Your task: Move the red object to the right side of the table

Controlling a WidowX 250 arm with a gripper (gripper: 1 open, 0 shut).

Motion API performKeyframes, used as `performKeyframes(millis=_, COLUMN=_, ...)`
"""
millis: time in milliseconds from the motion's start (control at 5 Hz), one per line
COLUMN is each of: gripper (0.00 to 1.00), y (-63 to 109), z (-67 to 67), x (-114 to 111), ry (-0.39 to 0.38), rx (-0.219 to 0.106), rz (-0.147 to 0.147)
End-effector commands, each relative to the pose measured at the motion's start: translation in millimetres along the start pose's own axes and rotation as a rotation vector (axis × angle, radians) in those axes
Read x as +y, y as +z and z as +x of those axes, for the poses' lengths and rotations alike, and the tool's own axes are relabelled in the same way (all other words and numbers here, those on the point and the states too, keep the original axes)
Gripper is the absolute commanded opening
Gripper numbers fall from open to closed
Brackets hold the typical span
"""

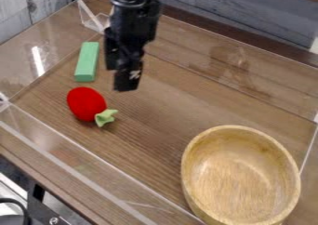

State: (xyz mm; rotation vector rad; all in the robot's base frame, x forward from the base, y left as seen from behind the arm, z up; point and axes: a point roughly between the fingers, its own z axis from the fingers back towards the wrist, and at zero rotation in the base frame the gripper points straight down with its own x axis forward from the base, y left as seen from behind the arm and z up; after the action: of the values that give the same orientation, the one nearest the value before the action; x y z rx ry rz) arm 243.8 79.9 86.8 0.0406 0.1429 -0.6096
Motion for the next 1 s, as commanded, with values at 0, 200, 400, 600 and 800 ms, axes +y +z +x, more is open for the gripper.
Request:
performKeyframes(millis=0, gripper=1.0, y=4.8, z=-18.8, x=-3, ry=-0.091, rx=-0.029, rz=0.058)
performKeyframes(millis=200, gripper=1.0, y=-4.1, z=-30.8, x=2, ry=-0.191, rx=-0.03, rz=0.079)
performKeyframes(millis=400, gripper=1.0, y=-14.8, z=-35.9, x=6, ry=-0.192, rx=-0.036, rz=0.08)
performKeyframes(millis=600, gripper=1.0, y=-23.7, z=-36.3, x=6, ry=-0.174, rx=-0.036, rz=0.072)
performKeyframes(millis=800, gripper=1.0, y=-34.5, z=-35.7, x=7, ry=-0.153, rx=-0.035, rz=0.065)
